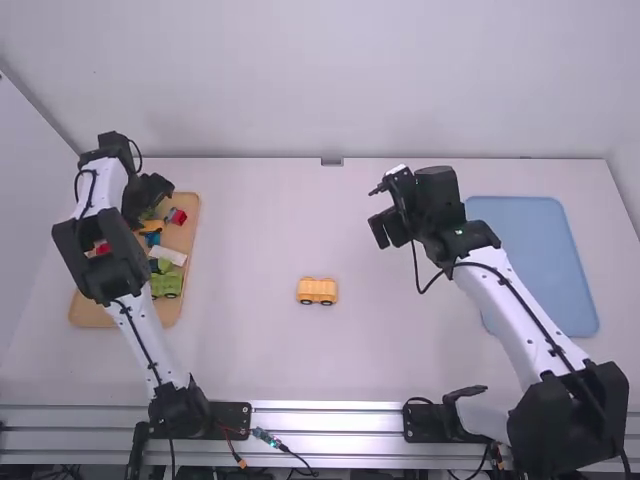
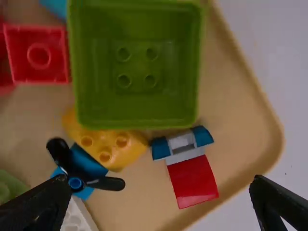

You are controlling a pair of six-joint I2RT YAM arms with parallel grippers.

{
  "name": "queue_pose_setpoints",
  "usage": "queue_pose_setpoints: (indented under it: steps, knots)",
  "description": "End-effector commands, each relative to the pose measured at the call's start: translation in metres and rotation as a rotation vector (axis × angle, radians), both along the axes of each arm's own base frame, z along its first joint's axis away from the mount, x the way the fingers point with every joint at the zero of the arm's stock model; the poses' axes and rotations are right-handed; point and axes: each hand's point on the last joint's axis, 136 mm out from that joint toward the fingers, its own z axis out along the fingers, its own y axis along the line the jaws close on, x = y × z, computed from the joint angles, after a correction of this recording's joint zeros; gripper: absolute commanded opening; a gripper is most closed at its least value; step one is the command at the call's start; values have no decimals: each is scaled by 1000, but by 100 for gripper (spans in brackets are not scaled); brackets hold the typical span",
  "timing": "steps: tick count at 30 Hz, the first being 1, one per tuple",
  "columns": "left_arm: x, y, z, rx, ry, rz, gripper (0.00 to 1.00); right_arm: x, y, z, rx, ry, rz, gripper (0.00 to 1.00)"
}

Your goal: Assemble lego blocks to make yellow taxi

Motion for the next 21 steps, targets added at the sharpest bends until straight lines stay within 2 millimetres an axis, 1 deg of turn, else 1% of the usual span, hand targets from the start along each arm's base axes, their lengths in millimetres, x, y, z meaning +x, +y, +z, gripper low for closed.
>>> queue_pose_setpoints:
  steps: [1,7,10,14,21]
  knots:
    - [-8,-4,-11,-55,22,211,99,3,2,8,8,-16,2,99]
    - [-12,-5,-19,-87,22,353,99,2,2,7,7,-12,3,99]
    - [-9,-1,-19,-84,5,357,99,2,2,7,6,-12,2,99]
    - [4,4,-15,-70,-49,343,99,2,2,7,7,-11,3,99]
    - [4,4,-16,-66,-49,347,99,2,2,7,6,-11,3,99]
